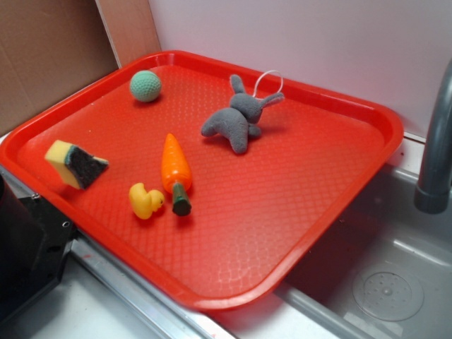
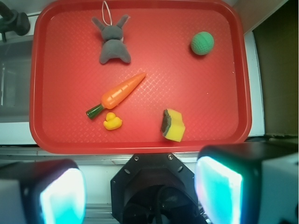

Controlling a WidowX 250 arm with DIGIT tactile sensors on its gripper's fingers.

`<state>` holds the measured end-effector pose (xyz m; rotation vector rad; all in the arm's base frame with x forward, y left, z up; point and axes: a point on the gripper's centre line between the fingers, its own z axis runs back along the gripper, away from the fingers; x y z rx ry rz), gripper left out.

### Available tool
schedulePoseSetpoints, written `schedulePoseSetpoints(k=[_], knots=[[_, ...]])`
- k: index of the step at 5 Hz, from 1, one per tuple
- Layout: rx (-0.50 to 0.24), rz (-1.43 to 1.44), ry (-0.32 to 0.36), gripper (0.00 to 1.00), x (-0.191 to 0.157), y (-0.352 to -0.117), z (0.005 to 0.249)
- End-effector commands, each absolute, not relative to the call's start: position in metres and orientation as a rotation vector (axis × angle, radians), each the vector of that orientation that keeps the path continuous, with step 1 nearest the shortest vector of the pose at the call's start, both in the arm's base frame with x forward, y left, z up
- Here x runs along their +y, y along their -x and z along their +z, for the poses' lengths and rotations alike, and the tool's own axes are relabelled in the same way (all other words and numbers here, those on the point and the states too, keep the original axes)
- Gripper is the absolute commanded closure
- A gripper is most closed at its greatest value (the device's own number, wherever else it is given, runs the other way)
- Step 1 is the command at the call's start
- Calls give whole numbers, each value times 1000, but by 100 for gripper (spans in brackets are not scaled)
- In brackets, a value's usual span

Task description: Grab the gray animal.

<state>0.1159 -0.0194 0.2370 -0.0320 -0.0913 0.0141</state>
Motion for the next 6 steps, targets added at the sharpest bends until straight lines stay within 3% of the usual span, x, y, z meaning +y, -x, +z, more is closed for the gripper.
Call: schedulePoseSetpoints(k=[1, 2, 4, 5, 6], knots=[[-91, 14, 32, 0, -19, -116, 237], [-190, 101, 33, 0, -13, -153, 213], [-231, 162, 30, 0, -5, -247, 154], [-213, 128, 34, 0, -19, -279, 122], [-191, 82, 55, 0, -40, -285, 104]])
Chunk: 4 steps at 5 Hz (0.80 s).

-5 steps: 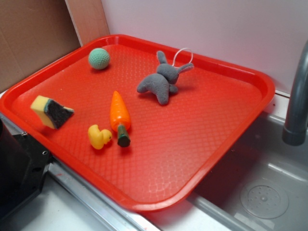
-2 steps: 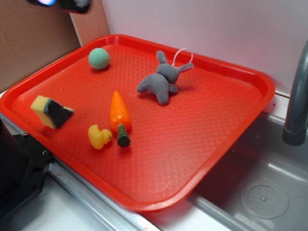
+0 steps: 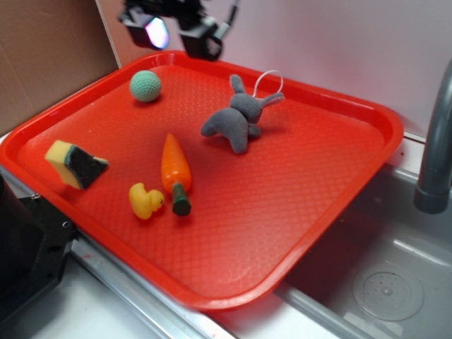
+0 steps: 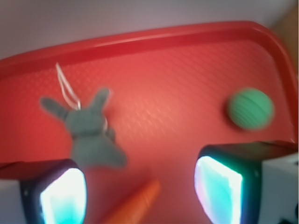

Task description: Grab the gray animal.

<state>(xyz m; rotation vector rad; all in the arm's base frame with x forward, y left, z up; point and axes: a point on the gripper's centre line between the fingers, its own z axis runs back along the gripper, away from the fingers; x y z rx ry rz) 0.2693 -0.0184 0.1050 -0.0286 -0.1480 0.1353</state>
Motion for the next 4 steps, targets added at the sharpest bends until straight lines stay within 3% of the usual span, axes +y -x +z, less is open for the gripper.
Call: schedulePoseSetpoints(k=[1, 3, 4], knots=[[-155, 52, 68, 0, -54, -287, 80], [-77, 60, 32, 2, -53, -294, 47], [-71, 75, 7, 100, -56, -291, 38]])
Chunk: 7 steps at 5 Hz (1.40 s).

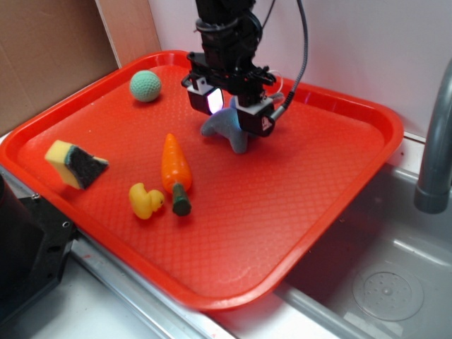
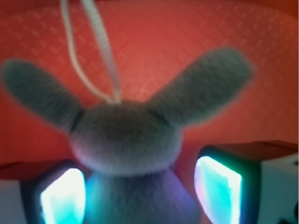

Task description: Grab the gray animal.

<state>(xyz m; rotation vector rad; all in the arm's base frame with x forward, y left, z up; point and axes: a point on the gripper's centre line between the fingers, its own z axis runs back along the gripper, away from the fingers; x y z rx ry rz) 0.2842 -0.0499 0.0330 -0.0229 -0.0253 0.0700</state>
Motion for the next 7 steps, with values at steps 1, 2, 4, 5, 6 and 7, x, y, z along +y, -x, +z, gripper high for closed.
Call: schedulePoseSetpoints(k=[1, 2, 4, 5, 6, 7], knots=[[-71, 85, 5, 100, -55, -284, 37], [-40, 73, 14, 100, -49, -274, 58], [-52, 84, 56, 100, -33, -252, 129], [-69, 105, 74, 100, -31, -231, 156], [-100, 128, 116, 100, -21, -212, 176], [-110, 175, 147, 100, -14, -207, 176]])
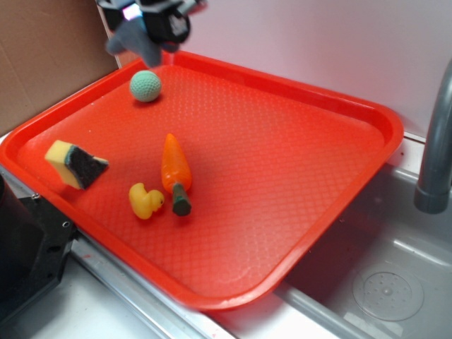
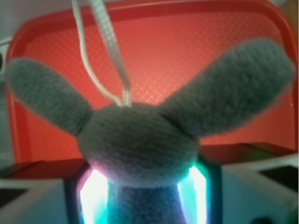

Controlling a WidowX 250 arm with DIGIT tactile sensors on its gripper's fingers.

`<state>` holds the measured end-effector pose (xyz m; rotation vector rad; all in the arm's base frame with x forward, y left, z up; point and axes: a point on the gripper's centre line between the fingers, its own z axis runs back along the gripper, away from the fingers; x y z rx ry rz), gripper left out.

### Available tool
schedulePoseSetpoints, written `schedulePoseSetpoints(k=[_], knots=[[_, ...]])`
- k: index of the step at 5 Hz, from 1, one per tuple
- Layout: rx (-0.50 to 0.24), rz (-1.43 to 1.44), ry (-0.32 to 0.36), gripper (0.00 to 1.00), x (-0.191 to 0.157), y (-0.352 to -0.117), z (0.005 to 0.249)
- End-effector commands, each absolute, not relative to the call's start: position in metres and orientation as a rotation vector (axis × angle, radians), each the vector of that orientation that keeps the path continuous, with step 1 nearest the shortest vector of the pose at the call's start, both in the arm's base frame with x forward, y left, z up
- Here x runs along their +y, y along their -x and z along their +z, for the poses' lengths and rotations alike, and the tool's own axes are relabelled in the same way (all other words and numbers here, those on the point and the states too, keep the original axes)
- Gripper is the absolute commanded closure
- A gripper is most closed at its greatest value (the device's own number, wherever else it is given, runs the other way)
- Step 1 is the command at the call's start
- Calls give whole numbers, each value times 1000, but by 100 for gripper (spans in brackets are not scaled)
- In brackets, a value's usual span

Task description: Grab the gray animal.

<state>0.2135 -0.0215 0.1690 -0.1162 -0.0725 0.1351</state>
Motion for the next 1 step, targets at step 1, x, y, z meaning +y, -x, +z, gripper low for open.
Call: schedulePoseSetpoints(k=[1], knots=[[-99, 195, 151, 100, -9, -211, 170]])
